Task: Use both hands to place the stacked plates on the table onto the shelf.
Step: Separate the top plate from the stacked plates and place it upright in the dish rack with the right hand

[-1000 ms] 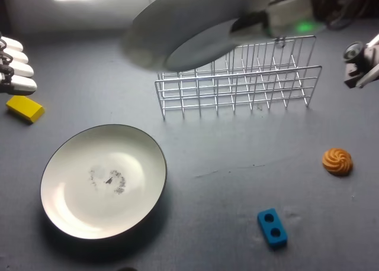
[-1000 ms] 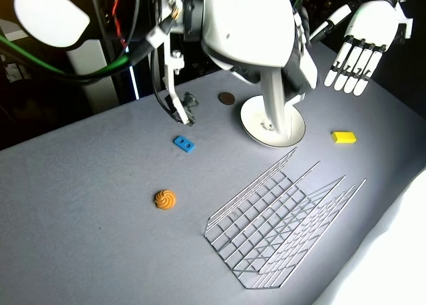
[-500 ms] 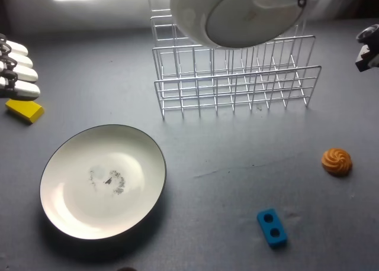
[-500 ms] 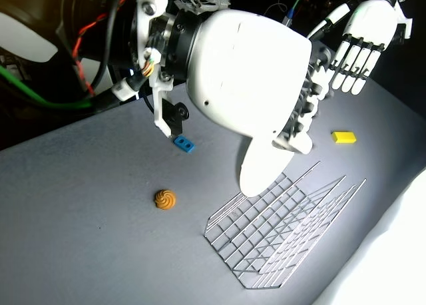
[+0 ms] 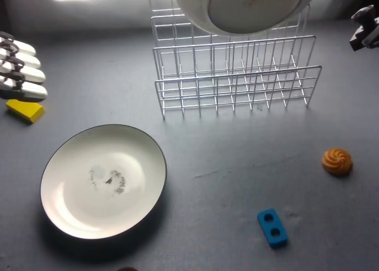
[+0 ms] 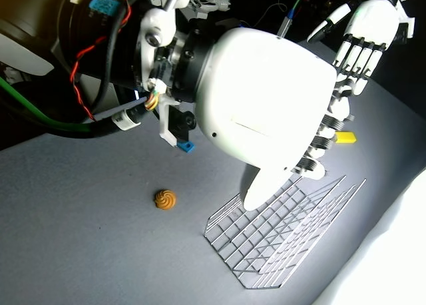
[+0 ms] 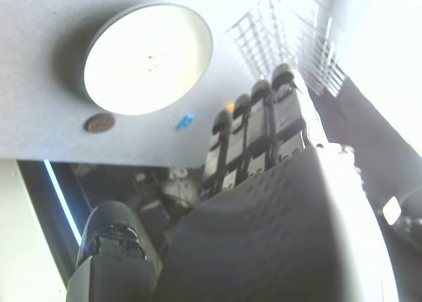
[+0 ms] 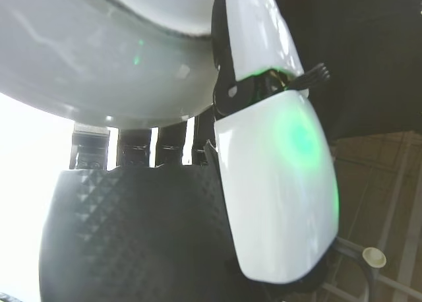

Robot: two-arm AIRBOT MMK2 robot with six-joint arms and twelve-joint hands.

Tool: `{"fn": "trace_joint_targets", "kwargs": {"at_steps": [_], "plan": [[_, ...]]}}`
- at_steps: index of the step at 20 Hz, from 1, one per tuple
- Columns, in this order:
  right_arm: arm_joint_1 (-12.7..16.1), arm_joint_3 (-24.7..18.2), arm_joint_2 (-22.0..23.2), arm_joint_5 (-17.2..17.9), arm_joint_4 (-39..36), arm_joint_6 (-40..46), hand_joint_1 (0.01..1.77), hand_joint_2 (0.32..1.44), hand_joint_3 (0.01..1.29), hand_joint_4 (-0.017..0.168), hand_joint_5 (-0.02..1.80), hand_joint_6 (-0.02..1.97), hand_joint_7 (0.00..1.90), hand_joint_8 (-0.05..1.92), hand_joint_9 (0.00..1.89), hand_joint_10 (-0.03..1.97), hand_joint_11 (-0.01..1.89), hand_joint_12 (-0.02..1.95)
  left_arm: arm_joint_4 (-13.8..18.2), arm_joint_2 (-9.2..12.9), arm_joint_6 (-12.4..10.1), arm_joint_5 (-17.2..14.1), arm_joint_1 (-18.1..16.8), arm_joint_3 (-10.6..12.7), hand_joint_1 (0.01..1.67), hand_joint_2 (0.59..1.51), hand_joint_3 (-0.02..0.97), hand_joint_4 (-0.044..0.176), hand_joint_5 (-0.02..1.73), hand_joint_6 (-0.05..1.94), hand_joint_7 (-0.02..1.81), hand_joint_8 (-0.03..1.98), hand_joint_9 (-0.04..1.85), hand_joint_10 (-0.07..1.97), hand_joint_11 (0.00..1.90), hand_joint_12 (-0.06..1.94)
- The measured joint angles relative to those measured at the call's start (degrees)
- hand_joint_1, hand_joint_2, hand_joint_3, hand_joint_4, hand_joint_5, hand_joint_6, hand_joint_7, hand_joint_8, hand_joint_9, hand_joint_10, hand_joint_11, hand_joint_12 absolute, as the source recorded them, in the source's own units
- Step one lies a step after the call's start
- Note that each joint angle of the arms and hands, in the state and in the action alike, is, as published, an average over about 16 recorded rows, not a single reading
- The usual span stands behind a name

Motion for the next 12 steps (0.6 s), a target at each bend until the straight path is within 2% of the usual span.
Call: {"fn": "trace_joint_targets", "kwargs": {"at_steps": [8,12], "plan": [[-1.28,5.68,-3.26,0.49,-0.13,1.99,1.37,1.01,0.01,-0.005,0.87,1.01,0.97,0.92,0.96,1.19,0.74,1.21,-3.69,-1.33,3.77,1.95,6.59,-2.19,0.02,1.097,0.014,0.005,0.06,0.01,0.04,0.01,0.02,0.01,0.03,0.0],[-2.95,8.6,-4.71,2.03,-7.14,10.34,1.37,1.02,0.01,-0.006,0.86,1.01,0.97,0.93,0.96,1.19,0.73,1.21,-6.55,-2.2,6.31,2.99,11.13,-2.98,0.02,1.1,0.015,0.005,0.06,0.01,0.04,0.01,0.02,0.01,0.02,0.0]]}}
